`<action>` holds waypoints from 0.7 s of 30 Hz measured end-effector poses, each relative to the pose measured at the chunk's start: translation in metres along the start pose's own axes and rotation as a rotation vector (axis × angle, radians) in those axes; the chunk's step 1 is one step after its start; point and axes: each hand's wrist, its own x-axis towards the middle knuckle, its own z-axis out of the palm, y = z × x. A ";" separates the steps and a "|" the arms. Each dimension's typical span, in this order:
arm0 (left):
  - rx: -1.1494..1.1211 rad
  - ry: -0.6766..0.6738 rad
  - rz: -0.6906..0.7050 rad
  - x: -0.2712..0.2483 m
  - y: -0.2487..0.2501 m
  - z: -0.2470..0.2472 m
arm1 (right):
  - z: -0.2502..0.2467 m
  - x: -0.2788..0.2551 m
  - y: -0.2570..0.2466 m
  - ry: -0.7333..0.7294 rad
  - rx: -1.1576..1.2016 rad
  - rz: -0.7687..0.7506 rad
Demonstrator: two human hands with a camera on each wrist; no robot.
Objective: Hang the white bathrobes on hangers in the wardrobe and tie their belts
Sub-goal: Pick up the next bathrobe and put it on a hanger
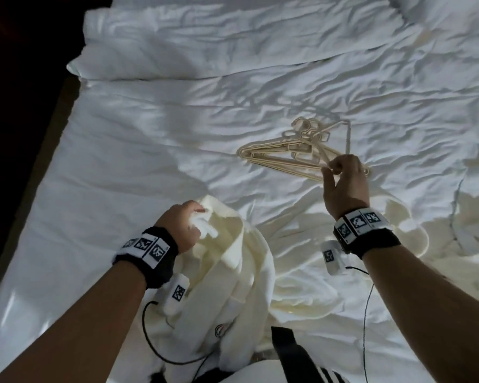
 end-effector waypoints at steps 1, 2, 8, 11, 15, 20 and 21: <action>0.097 0.015 0.001 -0.005 -0.001 0.000 | -0.008 -0.005 -0.004 0.032 0.028 0.036; 0.158 0.046 -0.002 -0.011 -0.003 0.001 | -0.017 -0.009 -0.008 0.055 0.049 0.075; -0.103 0.161 -0.153 -0.058 -0.009 0.004 | -0.082 -0.057 -0.063 0.087 0.342 0.035; -0.874 0.188 -0.290 -0.086 -0.004 0.006 | -0.107 -0.104 -0.100 -0.029 0.441 -0.096; -1.422 0.218 -0.302 -0.122 0.016 0.016 | -0.118 -0.172 -0.133 -0.338 0.463 -0.316; -1.382 0.303 -0.184 -0.168 0.031 0.030 | -0.124 -0.237 -0.151 -0.716 0.280 -0.438; -1.307 0.339 -0.172 -0.176 0.030 0.031 | -0.126 -0.246 -0.153 -0.770 0.209 -0.457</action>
